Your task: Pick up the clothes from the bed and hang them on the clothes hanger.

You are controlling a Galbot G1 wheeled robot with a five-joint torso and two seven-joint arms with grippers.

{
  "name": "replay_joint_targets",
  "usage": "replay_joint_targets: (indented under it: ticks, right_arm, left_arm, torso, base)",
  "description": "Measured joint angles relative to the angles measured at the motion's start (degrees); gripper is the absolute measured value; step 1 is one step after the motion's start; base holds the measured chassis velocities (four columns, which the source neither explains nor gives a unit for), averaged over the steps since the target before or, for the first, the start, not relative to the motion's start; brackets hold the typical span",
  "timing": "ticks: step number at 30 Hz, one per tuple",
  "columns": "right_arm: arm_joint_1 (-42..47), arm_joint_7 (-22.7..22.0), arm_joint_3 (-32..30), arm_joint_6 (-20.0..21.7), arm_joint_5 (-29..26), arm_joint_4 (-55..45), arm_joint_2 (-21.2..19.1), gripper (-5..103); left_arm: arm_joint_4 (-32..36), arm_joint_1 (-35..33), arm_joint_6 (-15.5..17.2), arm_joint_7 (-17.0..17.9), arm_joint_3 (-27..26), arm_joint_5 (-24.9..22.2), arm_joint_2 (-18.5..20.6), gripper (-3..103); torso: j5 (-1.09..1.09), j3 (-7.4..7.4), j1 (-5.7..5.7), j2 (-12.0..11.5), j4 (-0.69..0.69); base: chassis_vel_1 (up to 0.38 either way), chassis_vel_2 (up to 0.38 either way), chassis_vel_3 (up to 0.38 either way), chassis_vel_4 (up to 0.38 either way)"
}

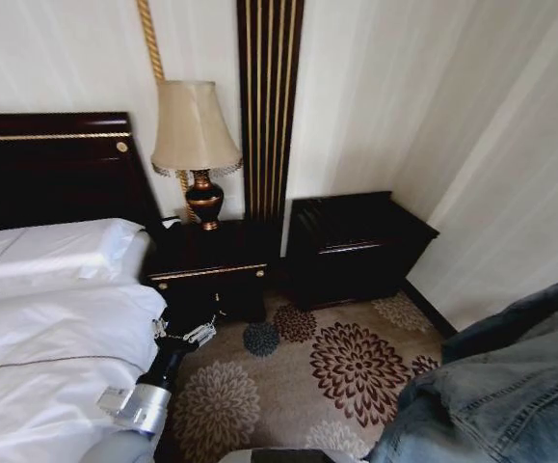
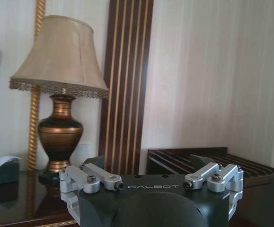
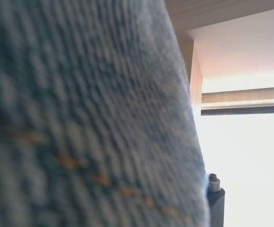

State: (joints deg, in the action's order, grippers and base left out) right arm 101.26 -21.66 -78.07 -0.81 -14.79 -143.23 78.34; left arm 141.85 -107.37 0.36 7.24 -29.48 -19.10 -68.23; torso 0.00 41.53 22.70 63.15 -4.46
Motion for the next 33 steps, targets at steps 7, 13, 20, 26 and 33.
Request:
replay_joint_targets:
  ticks: [7,13,20,26,33]
  right_arm:
    - [0.28,-0.01,0.93,-0.81,0.76,0.0,1.1,13]
    - [0.17,-0.04,2.56,-1.02,2.39,0.0,1.73,13]
    - [-0.12,-0.17,3.51,-0.99,3.1,0.0,2.06,13]
    - [0.23,-0.19,4.15,-0.99,3.58,0.0,2.92,13]
    - [1.13,-0.72,4.5,-1.2,5.03,-0.01,4.13,13]
  left_arm:
    - [-0.07,0.04,0.0,0.0,-0.16,0.01,0.33,100]
    - [-0.21,-0.22,0.0,0.0,0.17,0.27,-0.79,100]
    - [-0.27,-0.51,0.02,-0.01,-0.01,0.33,-1.12,100]
    - [-0.23,-0.45,0.03,-0.07,-0.17,0.19,-0.52,100]
    - [-0.49,-0.4,-0.03,-0.32,0.82,0.55,-0.24,100]
  torso:
    - [0.0,0.0,-0.01,0.0,0.0]
    - [0.01,0.0,0.0,0.0,0.0]
    - [0.0,0.0,0.0,0.0,0.0]
    - [0.01,0.0,0.0,0.0,-0.01]
    - [-0.01,0.0,0.0,0.0,0.0]
  base:
    - [-0.123,-0.116,-0.133,-0.124]
    - [-0.133,-0.113,-0.119,-0.126]
    - [-0.124,-0.124,-0.129,-0.121]
    - [-0.123,-0.129,-0.128,-0.117]
    - [-0.123,-0.122,-0.121,-0.133]
